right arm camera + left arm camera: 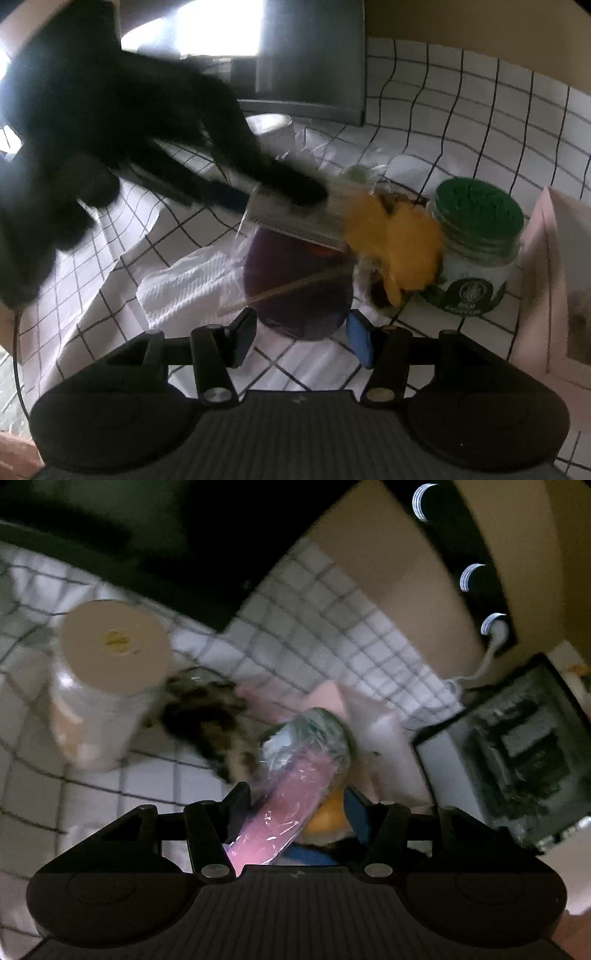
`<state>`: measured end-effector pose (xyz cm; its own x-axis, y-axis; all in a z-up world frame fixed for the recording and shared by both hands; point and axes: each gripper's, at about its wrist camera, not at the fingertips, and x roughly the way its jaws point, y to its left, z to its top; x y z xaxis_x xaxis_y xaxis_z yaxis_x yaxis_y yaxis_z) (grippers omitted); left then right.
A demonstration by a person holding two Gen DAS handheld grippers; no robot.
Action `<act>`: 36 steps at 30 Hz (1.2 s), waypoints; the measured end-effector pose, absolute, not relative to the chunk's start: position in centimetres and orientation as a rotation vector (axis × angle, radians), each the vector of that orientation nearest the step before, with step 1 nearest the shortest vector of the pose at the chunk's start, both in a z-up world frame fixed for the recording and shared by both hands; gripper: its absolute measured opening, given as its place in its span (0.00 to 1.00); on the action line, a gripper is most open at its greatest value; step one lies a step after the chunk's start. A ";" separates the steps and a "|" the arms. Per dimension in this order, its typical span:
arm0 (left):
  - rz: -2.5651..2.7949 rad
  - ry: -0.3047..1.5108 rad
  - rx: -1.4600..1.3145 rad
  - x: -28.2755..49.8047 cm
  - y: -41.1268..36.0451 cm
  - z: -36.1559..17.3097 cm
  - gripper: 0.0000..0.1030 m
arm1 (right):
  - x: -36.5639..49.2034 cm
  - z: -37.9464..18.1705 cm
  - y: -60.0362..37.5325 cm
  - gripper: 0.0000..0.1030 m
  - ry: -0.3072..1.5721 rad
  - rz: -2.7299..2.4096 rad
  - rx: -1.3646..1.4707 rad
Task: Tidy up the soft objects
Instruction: 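Grasp the yellow fabric flower with the right tool while the left tool holds the pink bag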
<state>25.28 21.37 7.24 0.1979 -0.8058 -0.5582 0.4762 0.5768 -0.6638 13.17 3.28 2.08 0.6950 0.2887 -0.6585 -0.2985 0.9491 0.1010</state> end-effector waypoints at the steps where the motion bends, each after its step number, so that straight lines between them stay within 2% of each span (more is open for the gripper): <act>1: -0.903 1.023 -0.346 25.4 20.9 7.1 0.58 | 13.2 2.0 3.1 0.54 0.733 0.339 -0.008; 7: -0.789 1.058 -0.098 26.6 17.6 4.9 0.59 | 13.6 1.8 3.3 0.54 0.741 0.373 -0.023; 11: -0.796 1.114 -0.145 27.4 17.7 3.6 0.59 | 13.1 1.7 2.8 0.54 0.738 0.370 -0.031; 15: -0.840 1.079 -0.232 27.2 18.4 4.5 0.56 | 13.0 1.5 2.6 0.54 0.743 0.361 -0.028; 16: -0.857 1.067 -0.254 26.9 18.8 4.8 0.52 | 13.1 1.2 2.8 0.54 0.747 0.359 -0.028; 17: -0.869 1.057 -0.281 26.7 19.1 5.0 0.40 | 13.1 1.2 2.8 0.54 0.746 0.347 -0.030; 18: -0.858 1.060 -0.311 26.5 19.6 5.0 0.34 | 13.1 1.1 2.6 0.54 0.745 0.338 -0.034; 27: -0.824 1.134 -0.292 26.6 18.5 4.6 0.35 | 13.0 0.6 2.3 0.54 0.778 0.312 -0.035; 32: -0.813 1.187 -0.211 26.3 17.5 3.8 0.45 | 12.7 0.6 2.8 0.54 0.782 0.294 -0.052; 36: -0.793 1.192 -0.258 26.3 17.9 3.7 0.41 | 12.3 0.8 3.2 0.54 0.778 0.277 -0.070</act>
